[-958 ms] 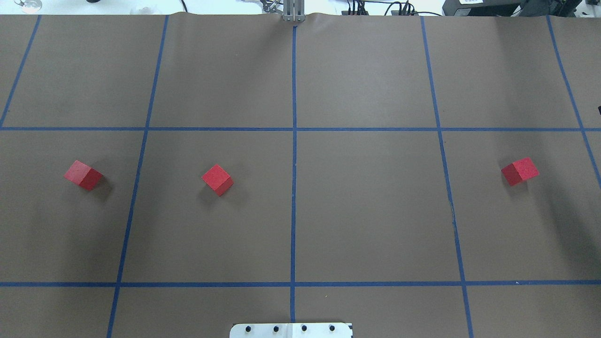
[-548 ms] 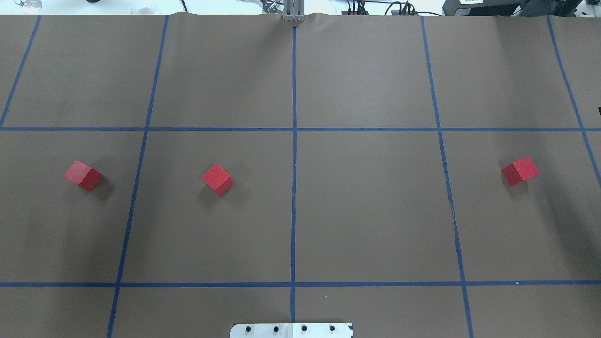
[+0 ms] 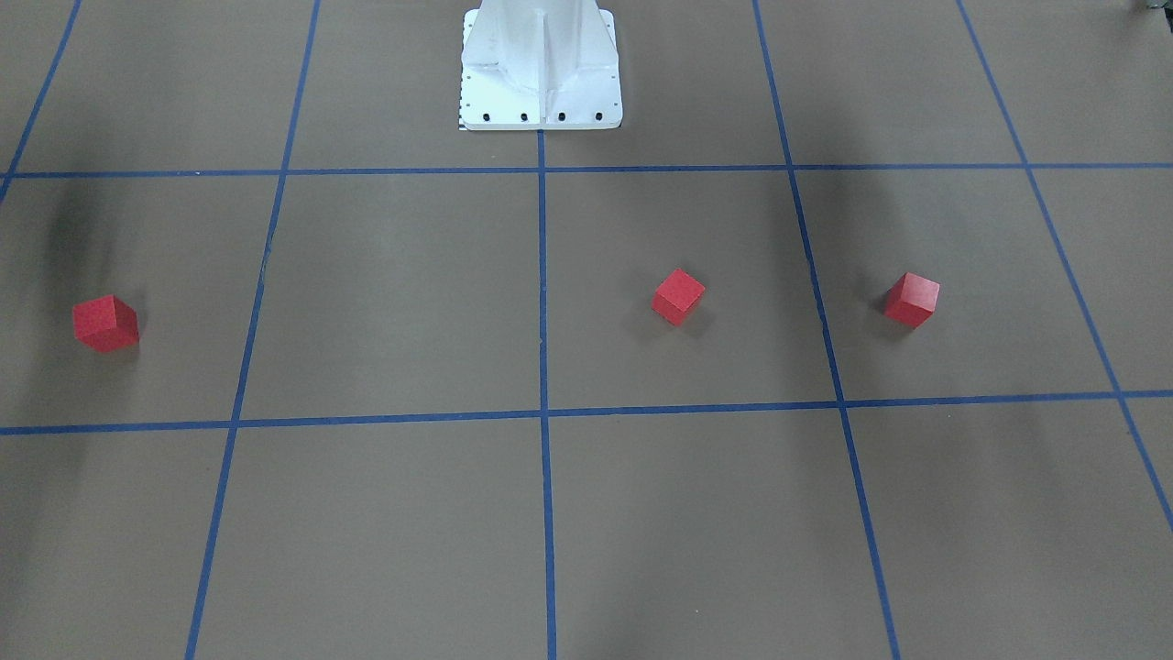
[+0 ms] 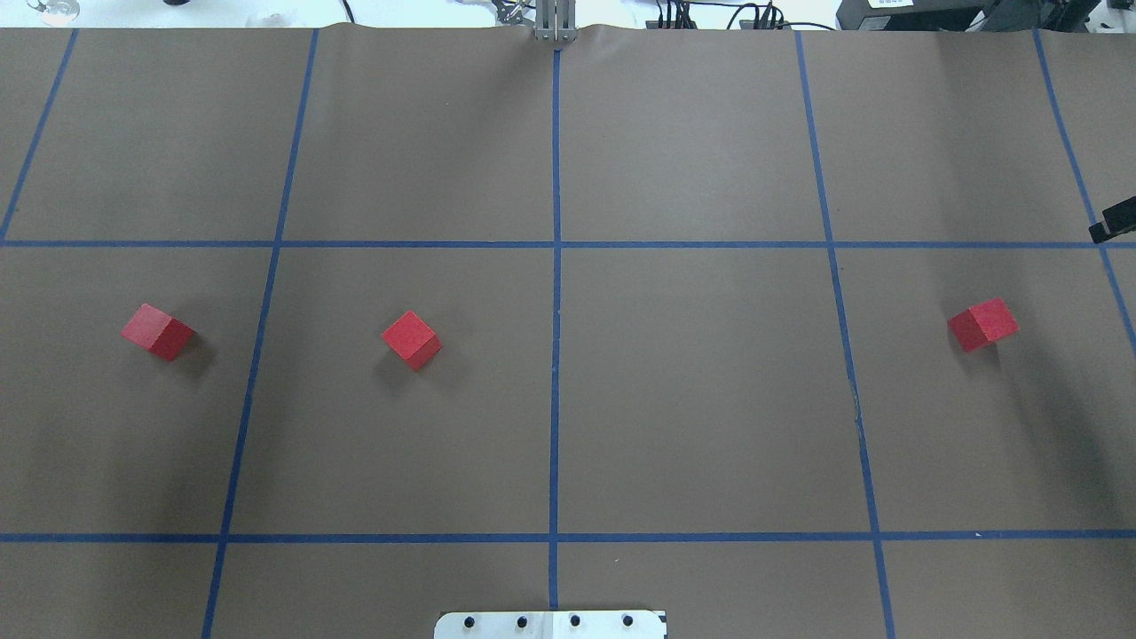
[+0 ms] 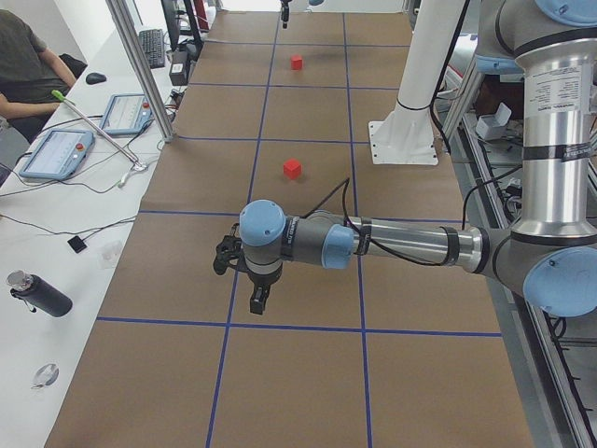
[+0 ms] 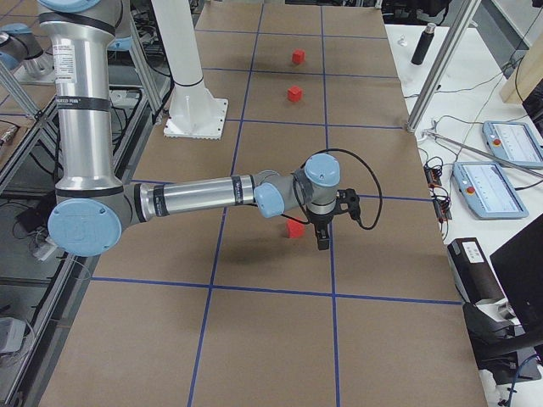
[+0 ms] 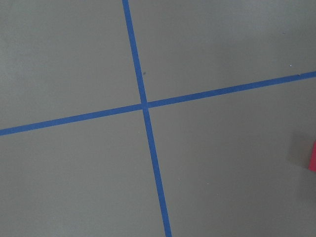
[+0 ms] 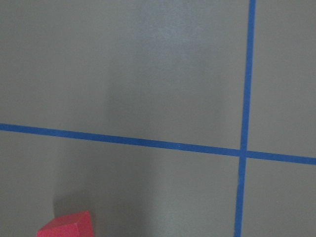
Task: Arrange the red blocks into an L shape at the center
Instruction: 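Reach the right gripper to the red cube nearest it and grasp it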
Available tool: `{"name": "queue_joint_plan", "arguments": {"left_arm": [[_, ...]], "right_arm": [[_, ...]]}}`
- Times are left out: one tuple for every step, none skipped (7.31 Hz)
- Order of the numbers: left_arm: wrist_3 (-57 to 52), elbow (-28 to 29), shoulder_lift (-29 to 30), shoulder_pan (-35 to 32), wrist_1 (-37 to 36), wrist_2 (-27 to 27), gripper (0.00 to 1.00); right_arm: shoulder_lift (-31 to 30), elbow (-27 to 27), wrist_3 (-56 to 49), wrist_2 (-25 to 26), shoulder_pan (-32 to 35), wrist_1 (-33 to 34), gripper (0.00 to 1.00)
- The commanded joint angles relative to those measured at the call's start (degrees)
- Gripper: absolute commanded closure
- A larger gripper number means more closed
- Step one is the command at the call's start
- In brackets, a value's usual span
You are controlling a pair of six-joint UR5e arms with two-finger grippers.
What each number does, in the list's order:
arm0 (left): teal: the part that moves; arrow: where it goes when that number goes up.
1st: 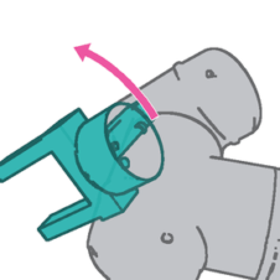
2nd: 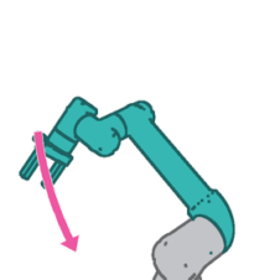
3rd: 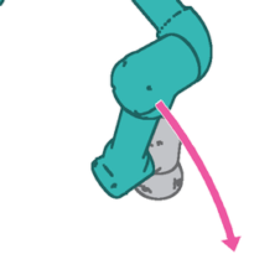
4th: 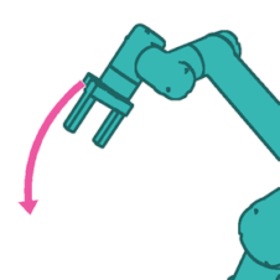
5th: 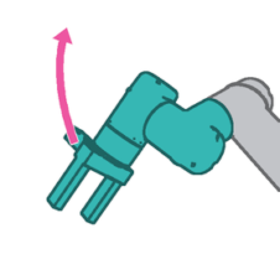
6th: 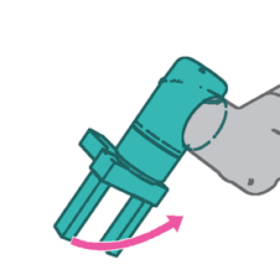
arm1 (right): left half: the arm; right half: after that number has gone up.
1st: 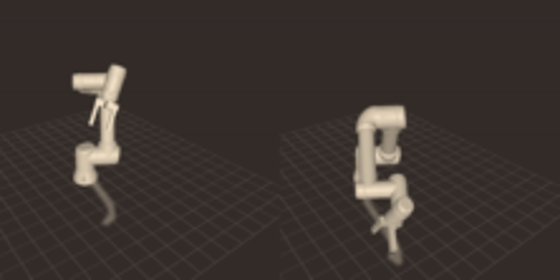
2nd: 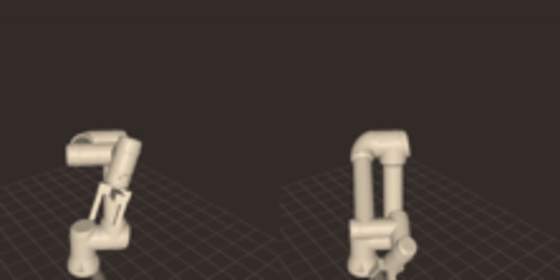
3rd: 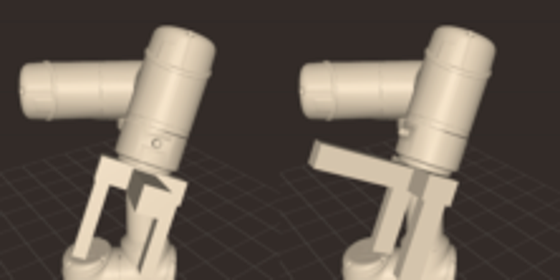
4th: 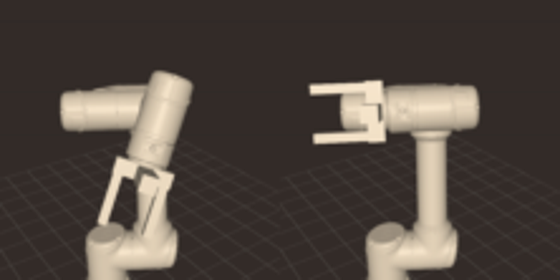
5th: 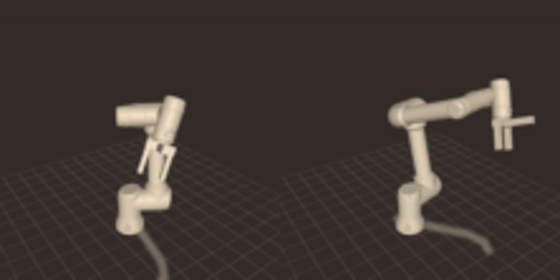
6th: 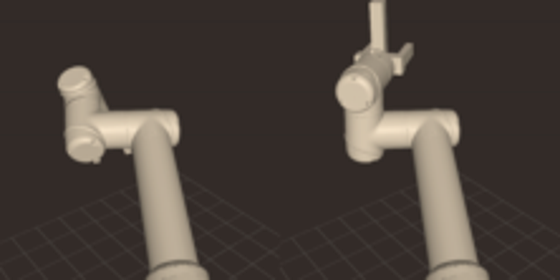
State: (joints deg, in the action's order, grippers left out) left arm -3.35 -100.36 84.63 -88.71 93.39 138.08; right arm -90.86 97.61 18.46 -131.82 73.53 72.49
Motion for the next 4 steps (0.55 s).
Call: {"name": "queue_joint_plan", "arguments": {"left_arm": [[0.36,-0.27,-0.35,0.03,0.56,1.23,0.00],[0.36,0.08,-0.17,0.12,0.65,1.23,0.00],[0.45,0.26,0.00,0.12,0.65,1.23,0.00],[0.45,0.26,0.01,0.12,0.65,1.23,0.00]], "right_arm": [[-4.57,0.22,9.12,0.51,-8.37,-13.72,0.01],[-5.98,0.13,9.57,0.51,-10.05,-15.43,0.01],[-5.64,-0.22,9.67,1.56,-13.03,-15.54,0.01],[-5.29,-0.22,9.67,3.92,-14.80,-15.54,0.01]]}}
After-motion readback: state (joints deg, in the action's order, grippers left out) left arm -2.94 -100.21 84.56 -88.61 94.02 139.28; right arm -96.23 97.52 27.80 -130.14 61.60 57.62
